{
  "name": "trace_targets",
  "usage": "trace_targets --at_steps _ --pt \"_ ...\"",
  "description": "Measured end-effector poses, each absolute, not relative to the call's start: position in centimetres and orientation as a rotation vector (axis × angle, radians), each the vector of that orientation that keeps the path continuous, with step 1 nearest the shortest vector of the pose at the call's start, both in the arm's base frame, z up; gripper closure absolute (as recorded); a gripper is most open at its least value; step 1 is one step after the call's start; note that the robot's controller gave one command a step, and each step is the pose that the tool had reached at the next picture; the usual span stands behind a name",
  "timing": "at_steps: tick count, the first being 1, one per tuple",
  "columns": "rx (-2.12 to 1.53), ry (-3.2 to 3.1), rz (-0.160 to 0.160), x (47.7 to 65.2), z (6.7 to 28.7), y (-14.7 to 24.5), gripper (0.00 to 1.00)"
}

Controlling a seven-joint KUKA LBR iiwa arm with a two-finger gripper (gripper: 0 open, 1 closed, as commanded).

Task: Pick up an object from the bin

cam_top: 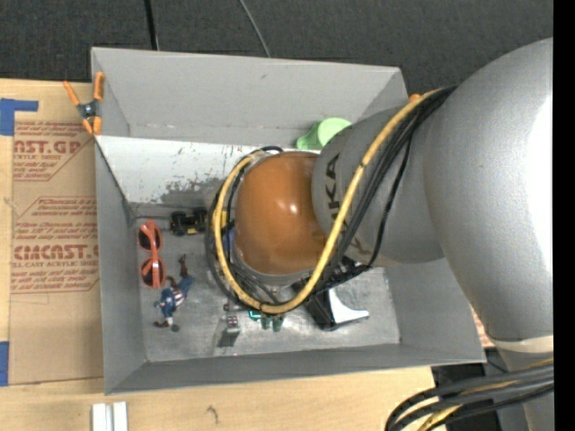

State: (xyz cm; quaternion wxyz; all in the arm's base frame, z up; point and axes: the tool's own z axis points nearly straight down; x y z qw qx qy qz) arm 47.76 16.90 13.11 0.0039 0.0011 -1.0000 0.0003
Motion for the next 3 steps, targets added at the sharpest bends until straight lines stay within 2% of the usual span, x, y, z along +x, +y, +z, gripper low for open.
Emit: trace_targets --at_steps 1,2,3 --pt "0.003 -3.137 0.0 47.8 13.3 16.9 0.0" --pt "0.1 -3.136 0.001 49.8 16.8 16.4 0.0" --pt "0.021 -3.148 -0.004 50.9 17.4 18.0 0.0"
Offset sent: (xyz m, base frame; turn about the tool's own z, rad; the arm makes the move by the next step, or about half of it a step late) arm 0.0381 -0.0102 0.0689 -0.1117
